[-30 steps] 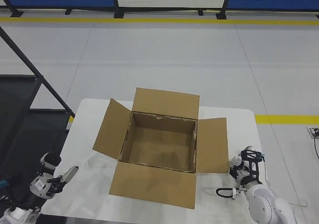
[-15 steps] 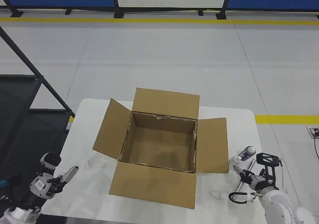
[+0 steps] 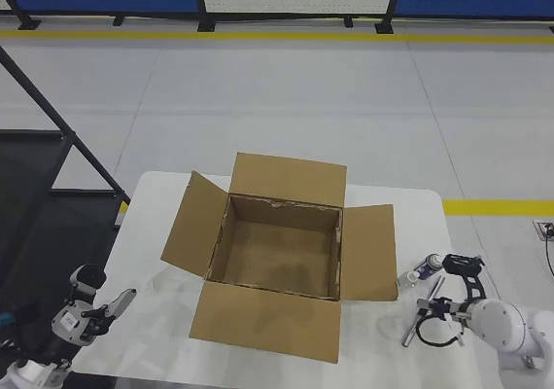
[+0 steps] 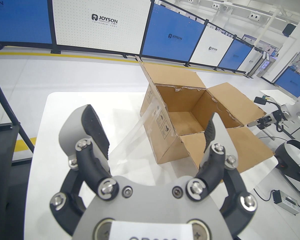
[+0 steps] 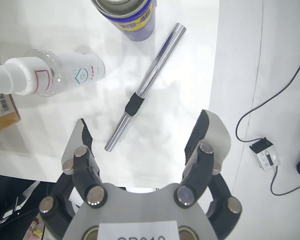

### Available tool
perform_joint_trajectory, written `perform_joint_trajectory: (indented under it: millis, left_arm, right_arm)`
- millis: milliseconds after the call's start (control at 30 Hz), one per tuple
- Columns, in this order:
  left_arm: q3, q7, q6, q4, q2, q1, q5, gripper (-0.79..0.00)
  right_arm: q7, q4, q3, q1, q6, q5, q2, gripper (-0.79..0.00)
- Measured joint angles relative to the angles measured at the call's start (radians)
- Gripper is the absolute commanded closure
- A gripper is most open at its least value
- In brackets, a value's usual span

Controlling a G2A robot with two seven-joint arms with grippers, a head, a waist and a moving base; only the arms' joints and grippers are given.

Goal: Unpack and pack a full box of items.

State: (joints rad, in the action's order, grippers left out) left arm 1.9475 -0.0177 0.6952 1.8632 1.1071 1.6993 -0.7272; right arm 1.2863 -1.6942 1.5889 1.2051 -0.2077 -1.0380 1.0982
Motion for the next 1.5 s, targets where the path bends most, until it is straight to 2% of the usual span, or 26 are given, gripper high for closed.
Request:
perform_joint_trajectory:
  millis: [100,133,167,400,1300,1367,1500]
  left_arm:
    - [0.0,0.0,0.0,0.0,0.0,0.0,0.0,-0.785]
    - [0.0,0.0,0.0,0.0,0.0,0.0,0.0,-0.785]
    - [0.0,0.0,0.0,0.0,0.0,0.0,0.0,-0.785]
    - [0.0,0.0,0.0,0.0,0.0,0.0,0.0,-0.785]
    - [0.0,0.0,0.0,0.0,0.0,0.0,0.0,-0.785]
    - [0.0,0.0,0.0,0.0,0.0,0.0,0.0,-0.785]
    - [0.0,0.0,0.0,0.0,0.0,0.0,0.0,-0.785]
  right_arm:
    - [0.005,0.049,-0.027,-0.038,-0.023,-0.01,0.003,-0.499]
    - [0.0,0.062,-0.034,-0.046,-0.028,-0.009,0.004,-0.422]
    - [-0.005,0.075,-0.04,-0.052,-0.032,-0.005,0.005,-0.388]
    - [-0.051,0.135,-0.081,-0.062,-0.075,-0.007,0.012,-0.376]
    - [-0.146,0.188,-0.138,-0.074,-0.144,0.008,0.026,-0.326]
    - [-0.145,0.191,-0.14,-0.077,-0.145,0.008,0.027,-0.314]
    - [-0.142,0.196,-0.142,-0.081,-0.145,0.007,0.027,-0.237]
